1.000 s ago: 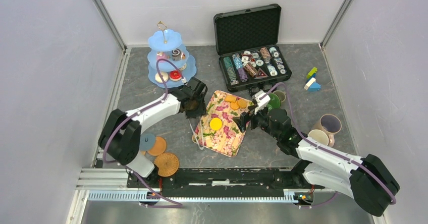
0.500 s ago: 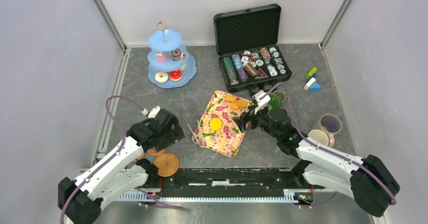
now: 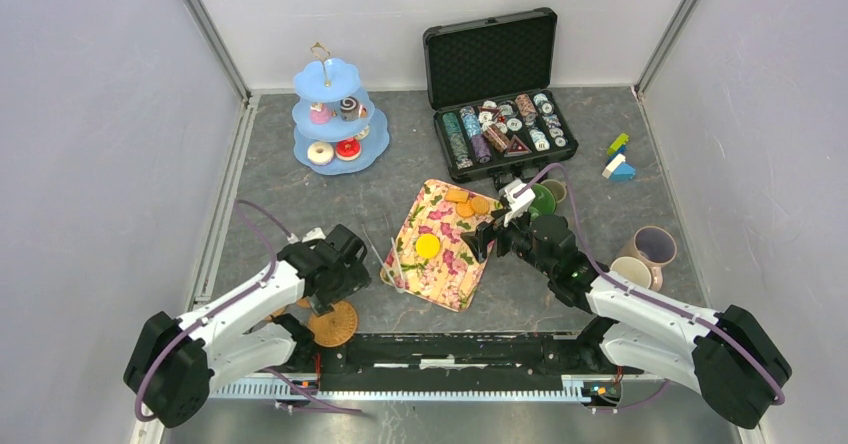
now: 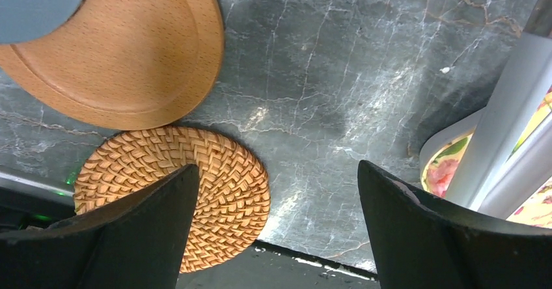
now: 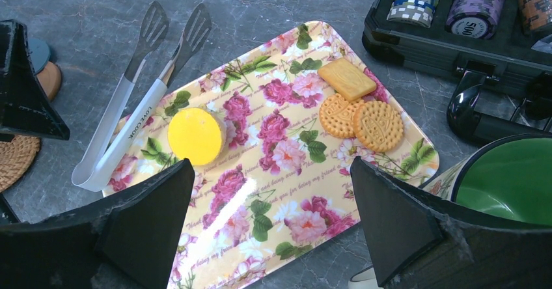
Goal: Serve the afternoon tea
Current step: Pick up the clamp from the tray.
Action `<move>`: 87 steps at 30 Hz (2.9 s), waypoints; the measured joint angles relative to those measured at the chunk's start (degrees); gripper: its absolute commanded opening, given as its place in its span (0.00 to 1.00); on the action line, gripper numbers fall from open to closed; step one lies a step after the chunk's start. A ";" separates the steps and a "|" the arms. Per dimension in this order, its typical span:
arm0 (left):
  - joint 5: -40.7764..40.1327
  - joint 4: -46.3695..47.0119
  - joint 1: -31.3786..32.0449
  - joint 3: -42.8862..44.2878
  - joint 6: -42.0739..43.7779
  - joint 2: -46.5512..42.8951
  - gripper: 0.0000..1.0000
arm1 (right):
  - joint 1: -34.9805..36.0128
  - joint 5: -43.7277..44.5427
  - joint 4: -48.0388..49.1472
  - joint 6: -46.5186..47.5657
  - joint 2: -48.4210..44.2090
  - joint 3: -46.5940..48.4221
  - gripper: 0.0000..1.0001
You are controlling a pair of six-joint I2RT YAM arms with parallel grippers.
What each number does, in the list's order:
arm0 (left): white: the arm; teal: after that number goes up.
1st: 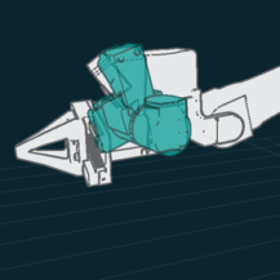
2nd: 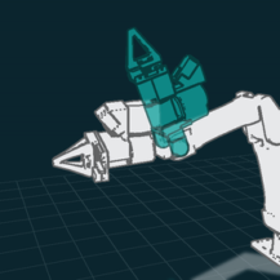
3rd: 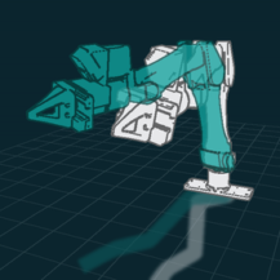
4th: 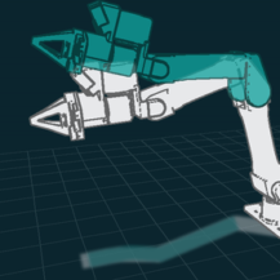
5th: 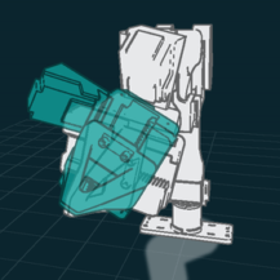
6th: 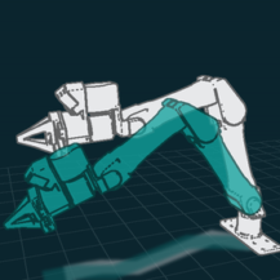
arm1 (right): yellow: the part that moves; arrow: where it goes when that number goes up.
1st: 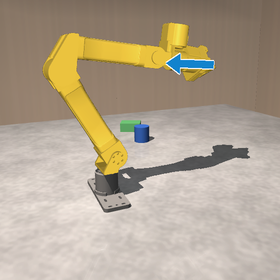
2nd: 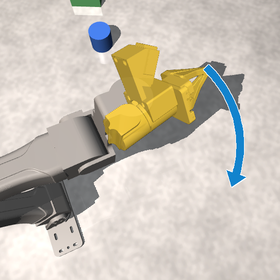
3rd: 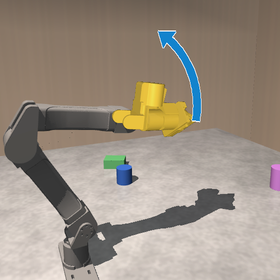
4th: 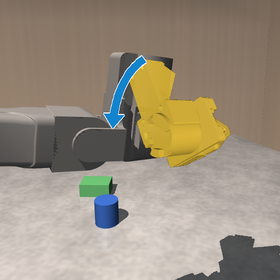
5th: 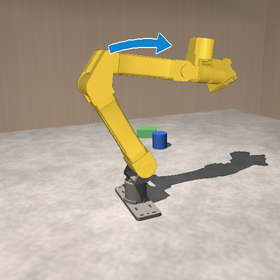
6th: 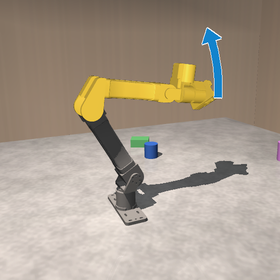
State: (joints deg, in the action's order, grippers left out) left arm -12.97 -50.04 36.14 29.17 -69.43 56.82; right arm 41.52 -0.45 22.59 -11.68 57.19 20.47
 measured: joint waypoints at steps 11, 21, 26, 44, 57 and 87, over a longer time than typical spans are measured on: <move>-5.09 7.89 0.00 3.37 0.39 7.69 0.94 | 0.00 0.00 0.00 0.00 0.20 0.00 0.98; -7.50 11.82 0.00 4.13 1.77 -4.13 0.92 | 0.00 -0.02 0.00 0.00 0.83 0.00 0.98; -8.11 14.97 0.00 6.86 1.84 2.67 0.87 | 0.00 -0.02 0.00 -0.02 1.01 0.02 0.98; -12.50 21.55 0.00 11.80 6.88 21.05 0.04 | 0.09 0.00 -0.50 -0.07 2.54 0.74 0.99; -17.51 16.83 7.23 21.97 13.27 16.90 0.02 | 7.58 -0.70 -0.28 -6.23 10.10 6.88 0.99; -34.25 13.35 26.51 35.41 18.56 22.40 0.02 | 8.48 1.95 13.38 -34.95 11.06 5.09 0.24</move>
State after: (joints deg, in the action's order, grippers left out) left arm -47.22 -36.69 62.65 64.58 -50.87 79.22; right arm 50.00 1.50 35.97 -46.63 68.25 25.56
